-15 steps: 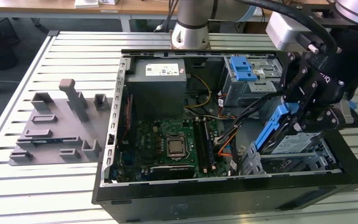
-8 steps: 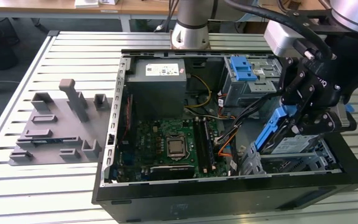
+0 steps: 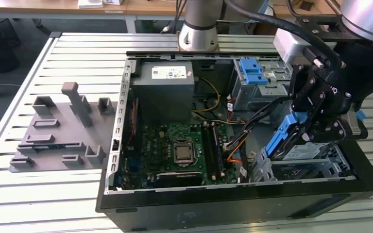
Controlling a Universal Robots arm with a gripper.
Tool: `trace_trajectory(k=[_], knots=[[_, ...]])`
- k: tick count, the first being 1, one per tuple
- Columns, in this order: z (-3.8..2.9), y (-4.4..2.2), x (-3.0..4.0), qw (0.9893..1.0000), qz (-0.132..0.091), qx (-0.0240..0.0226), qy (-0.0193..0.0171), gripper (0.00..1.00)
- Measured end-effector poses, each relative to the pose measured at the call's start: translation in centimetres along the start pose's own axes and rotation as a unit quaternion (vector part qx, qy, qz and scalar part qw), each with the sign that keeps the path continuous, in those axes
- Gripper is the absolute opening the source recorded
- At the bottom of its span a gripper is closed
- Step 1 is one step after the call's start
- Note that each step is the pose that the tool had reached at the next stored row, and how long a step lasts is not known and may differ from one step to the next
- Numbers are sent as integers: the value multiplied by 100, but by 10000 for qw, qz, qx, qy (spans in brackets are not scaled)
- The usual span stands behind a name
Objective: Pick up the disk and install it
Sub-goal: 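Insert the disk into the insertion slot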
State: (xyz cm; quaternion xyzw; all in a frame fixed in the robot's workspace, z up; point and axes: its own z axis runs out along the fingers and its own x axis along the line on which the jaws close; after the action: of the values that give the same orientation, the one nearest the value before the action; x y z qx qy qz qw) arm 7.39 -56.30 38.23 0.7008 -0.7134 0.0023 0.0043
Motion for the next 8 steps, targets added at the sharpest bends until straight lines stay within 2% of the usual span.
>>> trace_trajectory(k=[8], knots=[[67, -1, 0, 10000, 0, 0, 0, 36]])
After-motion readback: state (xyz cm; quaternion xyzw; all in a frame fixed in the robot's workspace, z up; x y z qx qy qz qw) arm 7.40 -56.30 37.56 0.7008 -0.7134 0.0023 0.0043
